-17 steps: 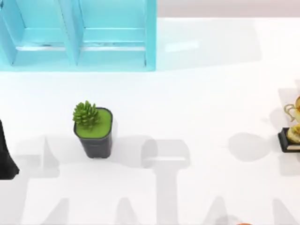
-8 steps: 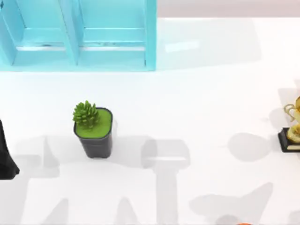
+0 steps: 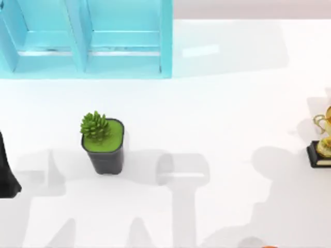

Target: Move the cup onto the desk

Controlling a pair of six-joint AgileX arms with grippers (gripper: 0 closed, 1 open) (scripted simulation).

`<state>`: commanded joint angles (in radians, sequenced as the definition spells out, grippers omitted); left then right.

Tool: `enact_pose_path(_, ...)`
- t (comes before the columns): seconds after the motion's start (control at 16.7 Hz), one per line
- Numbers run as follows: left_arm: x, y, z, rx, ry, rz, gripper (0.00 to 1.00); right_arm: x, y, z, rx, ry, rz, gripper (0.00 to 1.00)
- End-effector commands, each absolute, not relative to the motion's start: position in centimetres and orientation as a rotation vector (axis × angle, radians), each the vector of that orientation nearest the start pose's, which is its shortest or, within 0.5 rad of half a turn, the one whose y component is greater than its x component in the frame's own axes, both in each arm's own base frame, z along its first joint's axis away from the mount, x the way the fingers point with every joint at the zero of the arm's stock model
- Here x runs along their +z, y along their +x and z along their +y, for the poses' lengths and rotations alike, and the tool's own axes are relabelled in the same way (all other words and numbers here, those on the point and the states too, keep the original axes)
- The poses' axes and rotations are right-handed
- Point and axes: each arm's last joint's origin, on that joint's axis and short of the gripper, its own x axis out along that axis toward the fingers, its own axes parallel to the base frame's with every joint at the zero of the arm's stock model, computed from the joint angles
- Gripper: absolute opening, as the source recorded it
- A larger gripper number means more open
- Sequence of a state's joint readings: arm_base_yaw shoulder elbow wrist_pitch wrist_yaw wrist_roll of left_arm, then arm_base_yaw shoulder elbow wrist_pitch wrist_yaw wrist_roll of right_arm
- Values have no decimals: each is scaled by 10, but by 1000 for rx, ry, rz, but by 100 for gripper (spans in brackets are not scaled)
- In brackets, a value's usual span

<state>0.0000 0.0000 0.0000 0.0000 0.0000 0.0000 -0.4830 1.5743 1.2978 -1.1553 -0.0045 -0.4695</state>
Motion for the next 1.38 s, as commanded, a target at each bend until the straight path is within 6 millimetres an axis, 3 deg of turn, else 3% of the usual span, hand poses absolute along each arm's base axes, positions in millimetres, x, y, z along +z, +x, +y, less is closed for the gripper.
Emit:
enact_pose_path(0.18,160,106,-1,0,0,0,100,250,277,-157,-17,-4,1540,100)
enact_pose_path(0.36,160,106,-1,0,0,0,100,249,282,-166,-4,7,1569,100)
enact_pose_path(0.72,160,106,-1,0,0,0,100,251,281,-164,-3,4,1567,100)
enact_pose_path(1.08,160,106,-1,0,0,0,100,256,257,-154,-5,7,1568,100)
enact_pose_path(1.38,160,106,-1,0,0,0,100,239,251,-147,-5,7,1568,100)
